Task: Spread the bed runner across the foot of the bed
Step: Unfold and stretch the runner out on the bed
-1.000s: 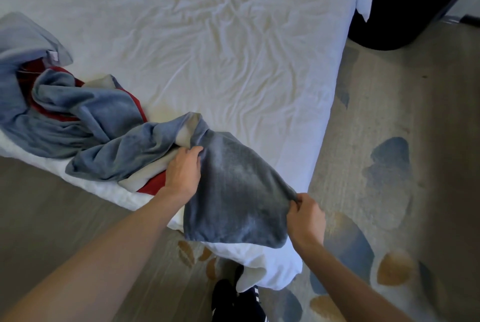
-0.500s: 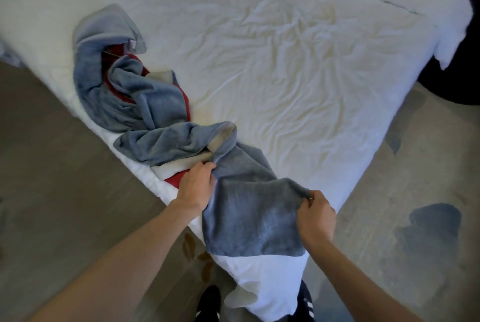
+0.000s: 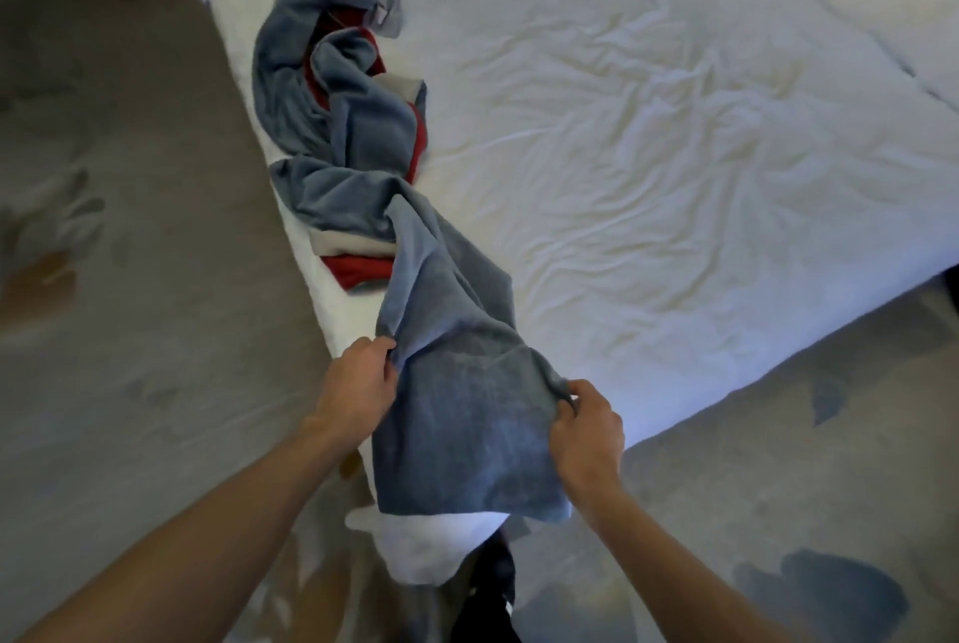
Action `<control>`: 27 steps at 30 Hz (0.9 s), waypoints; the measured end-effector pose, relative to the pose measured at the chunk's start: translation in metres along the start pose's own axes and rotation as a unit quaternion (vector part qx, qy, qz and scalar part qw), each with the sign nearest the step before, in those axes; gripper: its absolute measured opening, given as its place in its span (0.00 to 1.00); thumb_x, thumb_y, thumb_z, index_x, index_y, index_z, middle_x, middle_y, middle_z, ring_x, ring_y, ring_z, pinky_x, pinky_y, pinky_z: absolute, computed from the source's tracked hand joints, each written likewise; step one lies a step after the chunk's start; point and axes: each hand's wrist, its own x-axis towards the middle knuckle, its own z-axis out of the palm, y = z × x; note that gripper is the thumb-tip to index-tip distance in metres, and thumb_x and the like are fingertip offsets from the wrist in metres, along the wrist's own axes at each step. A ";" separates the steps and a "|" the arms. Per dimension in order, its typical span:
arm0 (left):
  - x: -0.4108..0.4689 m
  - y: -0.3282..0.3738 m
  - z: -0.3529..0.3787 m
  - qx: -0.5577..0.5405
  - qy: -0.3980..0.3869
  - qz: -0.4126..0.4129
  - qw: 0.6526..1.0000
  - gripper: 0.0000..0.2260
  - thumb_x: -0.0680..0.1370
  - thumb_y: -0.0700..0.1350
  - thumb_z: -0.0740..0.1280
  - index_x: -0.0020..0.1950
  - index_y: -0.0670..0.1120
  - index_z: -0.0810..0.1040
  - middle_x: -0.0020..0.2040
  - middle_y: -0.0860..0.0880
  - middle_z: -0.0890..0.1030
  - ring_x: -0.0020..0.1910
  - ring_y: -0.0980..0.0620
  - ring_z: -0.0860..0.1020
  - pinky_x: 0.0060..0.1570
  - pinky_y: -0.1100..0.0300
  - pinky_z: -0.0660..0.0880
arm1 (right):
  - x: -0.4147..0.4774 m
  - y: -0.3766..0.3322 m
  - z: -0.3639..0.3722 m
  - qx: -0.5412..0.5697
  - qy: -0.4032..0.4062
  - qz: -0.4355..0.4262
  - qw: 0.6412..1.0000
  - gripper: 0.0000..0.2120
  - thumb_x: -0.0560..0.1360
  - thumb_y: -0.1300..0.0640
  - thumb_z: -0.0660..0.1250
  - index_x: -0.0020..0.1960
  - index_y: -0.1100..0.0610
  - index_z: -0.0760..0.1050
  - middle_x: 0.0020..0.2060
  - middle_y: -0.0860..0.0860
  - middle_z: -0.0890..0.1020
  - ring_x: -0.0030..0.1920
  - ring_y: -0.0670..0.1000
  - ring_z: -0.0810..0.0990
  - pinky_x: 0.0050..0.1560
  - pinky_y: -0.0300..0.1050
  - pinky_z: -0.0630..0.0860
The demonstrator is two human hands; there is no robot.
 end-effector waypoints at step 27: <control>-0.147 0.126 0.117 0.013 0.093 -0.133 0.987 0.06 0.77 0.43 0.60 0.43 0.41 0.74 0.43 0.42 0.79 0.41 0.41 0.77 0.39 0.54 0.69 | 0.060 0.114 -0.147 -0.218 -0.126 -0.232 0.940 0.10 0.73 0.64 0.60 0.52 0.56 0.75 0.44 0.57 0.81 0.43 0.60 0.78 0.42 0.51 0.75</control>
